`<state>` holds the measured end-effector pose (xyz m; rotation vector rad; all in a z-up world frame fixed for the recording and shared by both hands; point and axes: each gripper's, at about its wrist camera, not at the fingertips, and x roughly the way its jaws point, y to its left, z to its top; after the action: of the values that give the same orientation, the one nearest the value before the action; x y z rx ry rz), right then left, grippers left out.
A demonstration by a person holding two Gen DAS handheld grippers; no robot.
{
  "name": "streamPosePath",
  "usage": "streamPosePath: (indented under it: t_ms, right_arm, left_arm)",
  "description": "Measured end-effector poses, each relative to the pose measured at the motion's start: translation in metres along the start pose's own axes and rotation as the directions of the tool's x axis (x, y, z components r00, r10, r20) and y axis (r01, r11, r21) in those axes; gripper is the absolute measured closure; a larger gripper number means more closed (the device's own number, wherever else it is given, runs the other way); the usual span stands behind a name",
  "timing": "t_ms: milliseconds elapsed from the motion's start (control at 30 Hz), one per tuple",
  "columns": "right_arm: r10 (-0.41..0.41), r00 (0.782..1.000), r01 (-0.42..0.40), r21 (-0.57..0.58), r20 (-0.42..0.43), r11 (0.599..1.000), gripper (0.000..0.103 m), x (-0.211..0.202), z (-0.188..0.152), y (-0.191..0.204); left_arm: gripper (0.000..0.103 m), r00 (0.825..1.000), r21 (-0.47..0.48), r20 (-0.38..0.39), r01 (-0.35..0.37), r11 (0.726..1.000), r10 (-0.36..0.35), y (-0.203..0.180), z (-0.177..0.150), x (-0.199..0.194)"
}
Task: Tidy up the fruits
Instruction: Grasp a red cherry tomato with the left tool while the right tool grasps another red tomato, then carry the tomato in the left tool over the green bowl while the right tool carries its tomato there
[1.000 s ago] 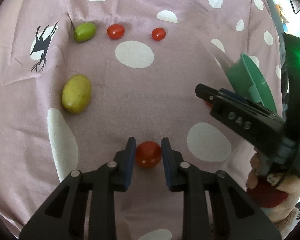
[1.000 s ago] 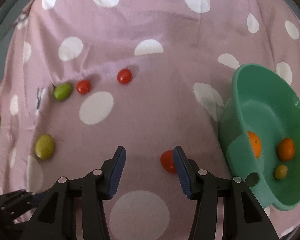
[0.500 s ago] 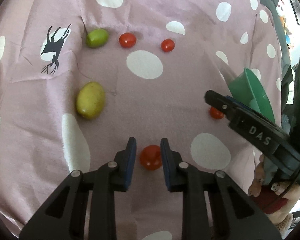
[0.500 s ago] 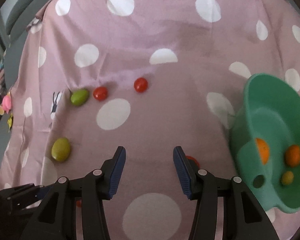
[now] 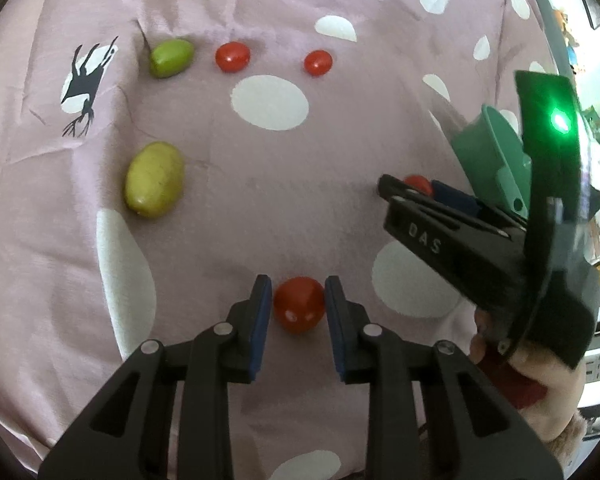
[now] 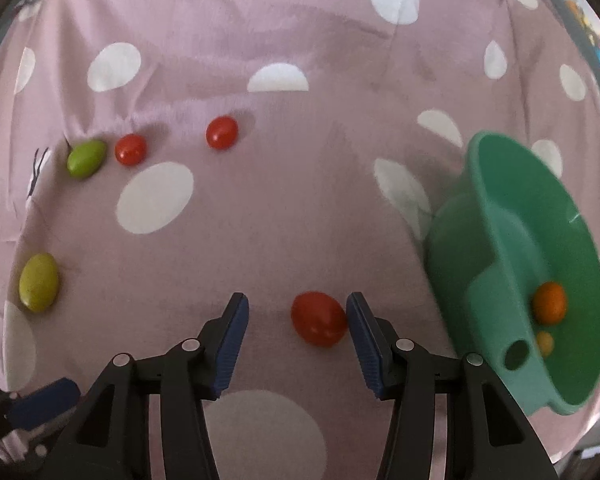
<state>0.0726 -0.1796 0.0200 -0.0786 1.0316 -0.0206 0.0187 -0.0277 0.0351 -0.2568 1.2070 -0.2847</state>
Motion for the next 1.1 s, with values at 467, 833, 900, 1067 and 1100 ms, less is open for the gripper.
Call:
streamPosePath:
  t_ms: [467,833,900,1067,1100]
  right_arm:
    - [0.100,0.994,-0.103,0.073,0.036,0.992,0.077,0.003,0.001,-0.017]
    - [0.198,0.967,-0.211,0.063,0.162,0.976,0.077,-0.041,0.005,-0.023]
    - [0.210,0.958,-0.225,0.061,0.196,0.972,0.077,-0.054,0.005,-0.026]
    - [0.231,0.934,-0.259,0.071,0.271,0.963,0.077,-0.079,0.006,-0.045]
    - [0.227,0.931,-0.259,0.077,0.284,0.963,0.077,-0.083,0.006,-0.050]
  left_arm:
    - [0.076,1.000,0.072,0.005,-0.029,0.997,0.029,-0.018,-0.008,0.019]
    - [0.077,0.990,0.061,0.116,-0.087,0.994,0.080,-0.026,-0.001,0.000]
    - [0.077,0.985,0.057,0.146,-0.103,0.993,0.094,-0.031,0.002,-0.006]
    - [0.076,0.968,0.073,0.226,-0.129,0.989,0.110,-0.054,0.010,-0.023]
    - [0.076,0.964,0.078,0.242,-0.129,0.988,0.107,-0.060,0.013,-0.026]
